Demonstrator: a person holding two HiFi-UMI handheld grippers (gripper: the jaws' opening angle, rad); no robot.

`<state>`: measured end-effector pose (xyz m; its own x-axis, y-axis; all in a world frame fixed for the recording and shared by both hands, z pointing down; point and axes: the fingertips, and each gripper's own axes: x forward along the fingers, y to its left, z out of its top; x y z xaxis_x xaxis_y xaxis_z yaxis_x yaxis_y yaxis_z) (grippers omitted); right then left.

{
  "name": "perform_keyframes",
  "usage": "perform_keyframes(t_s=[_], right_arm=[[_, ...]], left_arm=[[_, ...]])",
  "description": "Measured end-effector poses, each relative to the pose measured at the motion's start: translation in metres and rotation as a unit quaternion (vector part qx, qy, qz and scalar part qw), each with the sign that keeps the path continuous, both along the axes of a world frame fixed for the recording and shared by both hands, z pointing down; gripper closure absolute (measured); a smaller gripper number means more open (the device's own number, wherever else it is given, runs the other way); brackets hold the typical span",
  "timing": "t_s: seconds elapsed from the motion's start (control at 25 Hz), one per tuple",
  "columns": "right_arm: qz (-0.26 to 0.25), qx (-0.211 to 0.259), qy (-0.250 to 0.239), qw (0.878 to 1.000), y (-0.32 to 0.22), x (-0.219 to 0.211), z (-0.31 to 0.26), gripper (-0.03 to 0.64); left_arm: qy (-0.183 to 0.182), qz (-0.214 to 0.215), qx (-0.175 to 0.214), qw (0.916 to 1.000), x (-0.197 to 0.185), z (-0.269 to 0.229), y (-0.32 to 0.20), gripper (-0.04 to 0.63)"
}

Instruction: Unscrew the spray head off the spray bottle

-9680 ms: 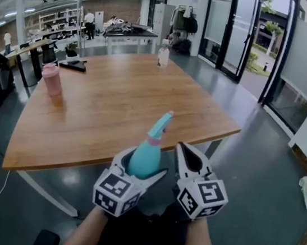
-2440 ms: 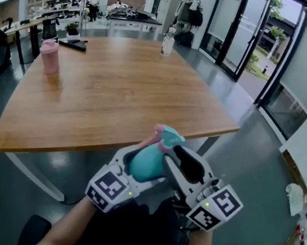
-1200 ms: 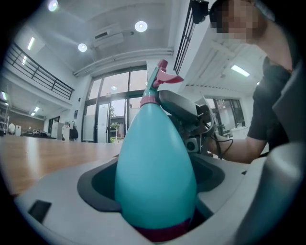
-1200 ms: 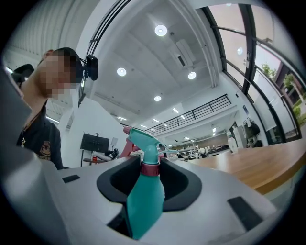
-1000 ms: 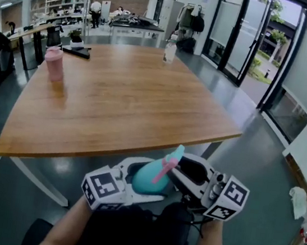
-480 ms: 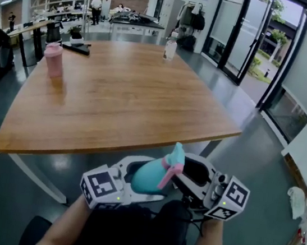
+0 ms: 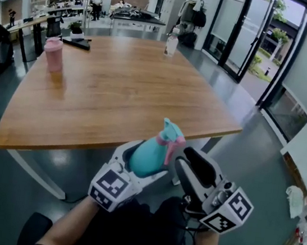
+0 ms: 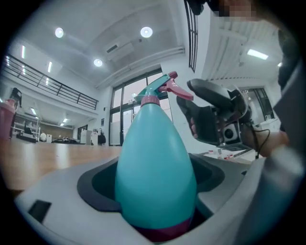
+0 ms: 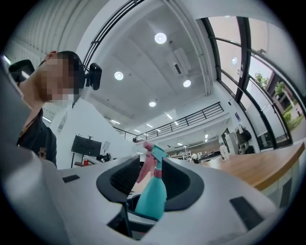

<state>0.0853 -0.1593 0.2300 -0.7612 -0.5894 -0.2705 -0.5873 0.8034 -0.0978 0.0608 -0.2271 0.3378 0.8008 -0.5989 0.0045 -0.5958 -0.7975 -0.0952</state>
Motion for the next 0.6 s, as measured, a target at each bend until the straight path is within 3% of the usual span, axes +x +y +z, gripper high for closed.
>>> perform_keyframes(t_s=[0.24,0.6], right_arm=[[0.046,-0.008,0.063,0.997,-0.005,-0.017,0.012,0.491],[0.059,-0.018,0.064,0.996,-0.011,0.002,0.018,0.551]], left_arm=[[-0.007,-0.006,-0.004,1.0000,0.006,0.004,0.002,0.164],[0.005,0.017,-0.010,0.9998,0.006,0.003,0.004,0.164]])
